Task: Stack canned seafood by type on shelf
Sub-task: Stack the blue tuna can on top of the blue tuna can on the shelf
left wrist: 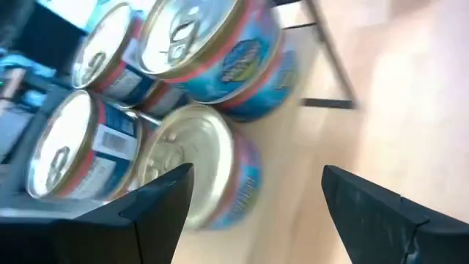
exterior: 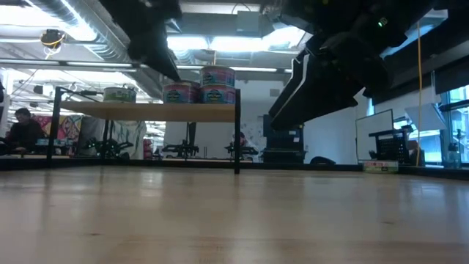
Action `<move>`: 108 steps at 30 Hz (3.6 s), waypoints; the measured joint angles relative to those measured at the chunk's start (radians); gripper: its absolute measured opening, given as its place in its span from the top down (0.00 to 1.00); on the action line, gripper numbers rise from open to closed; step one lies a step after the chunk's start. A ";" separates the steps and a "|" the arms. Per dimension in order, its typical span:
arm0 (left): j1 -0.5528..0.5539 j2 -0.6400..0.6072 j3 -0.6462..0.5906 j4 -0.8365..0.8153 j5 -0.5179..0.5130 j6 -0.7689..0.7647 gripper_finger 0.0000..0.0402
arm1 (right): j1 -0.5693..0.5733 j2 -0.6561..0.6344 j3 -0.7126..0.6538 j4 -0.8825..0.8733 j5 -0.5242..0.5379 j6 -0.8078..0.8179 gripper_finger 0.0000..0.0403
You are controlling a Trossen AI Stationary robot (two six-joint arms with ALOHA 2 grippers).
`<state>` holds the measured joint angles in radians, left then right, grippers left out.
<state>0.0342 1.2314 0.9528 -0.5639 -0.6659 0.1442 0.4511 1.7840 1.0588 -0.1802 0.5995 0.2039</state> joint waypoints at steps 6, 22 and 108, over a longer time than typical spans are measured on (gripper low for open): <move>-0.183 -0.051 -0.015 -0.003 0.201 -0.229 0.25 | 0.000 0.000 0.000 -0.004 -0.007 0.000 0.18; -0.406 0.014 -0.365 0.725 0.269 -0.341 0.25 | 0.033 -0.174 0.049 -0.600 -0.701 0.432 0.18; -0.412 0.013 -0.373 0.692 0.237 -0.363 0.25 | -0.174 -0.003 -0.051 0.027 -0.387 0.468 0.18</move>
<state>-0.3779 1.2440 0.5800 0.1280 -0.4287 -0.2189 0.2775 1.7812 1.0074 -0.1528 0.2126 0.6720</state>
